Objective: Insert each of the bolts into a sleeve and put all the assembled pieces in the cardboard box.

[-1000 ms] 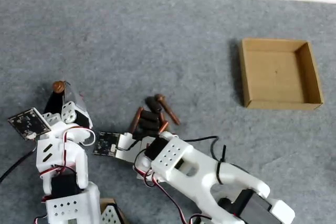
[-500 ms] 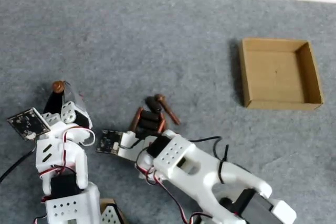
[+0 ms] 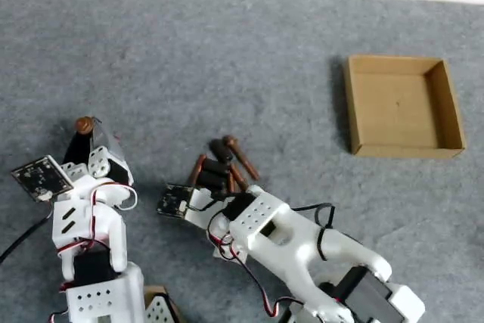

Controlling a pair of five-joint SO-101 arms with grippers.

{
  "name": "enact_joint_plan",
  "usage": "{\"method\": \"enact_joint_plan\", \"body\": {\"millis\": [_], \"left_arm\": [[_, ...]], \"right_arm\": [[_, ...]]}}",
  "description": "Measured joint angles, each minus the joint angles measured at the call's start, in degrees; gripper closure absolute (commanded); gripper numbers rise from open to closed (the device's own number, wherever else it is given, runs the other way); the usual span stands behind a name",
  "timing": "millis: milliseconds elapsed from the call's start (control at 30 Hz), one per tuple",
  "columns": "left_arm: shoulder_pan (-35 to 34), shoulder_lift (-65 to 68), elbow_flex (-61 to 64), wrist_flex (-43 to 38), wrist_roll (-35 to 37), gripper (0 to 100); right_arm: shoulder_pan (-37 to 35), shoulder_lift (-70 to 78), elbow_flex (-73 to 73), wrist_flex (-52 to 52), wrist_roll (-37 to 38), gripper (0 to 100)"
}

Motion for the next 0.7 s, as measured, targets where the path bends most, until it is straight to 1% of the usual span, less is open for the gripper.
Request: {"method": "enact_joint_plan", "body": {"millis": [300, 433, 600, 700], "left_arm": [[0.0, 0.0, 0.0, 0.0, 0.0, 100], [0.0, 0.0, 0.0, 0.0, 0.0, 100], [0.0, 0.0, 0.0, 0.0, 0.0, 100], [0.0, 0.0, 0.0, 0.0, 0.0, 100]], "right_arm": [[0.0, 0.0, 0.0, 0.0, 0.0, 71.9], [0.0, 0.0, 0.0, 0.0, 0.1, 78.8], [0.6, -0.1, -0.1, -0.3, 0.1, 91.7], [0.7, -0.2, -0.1, -3.1, 0.1, 95.0]]}}
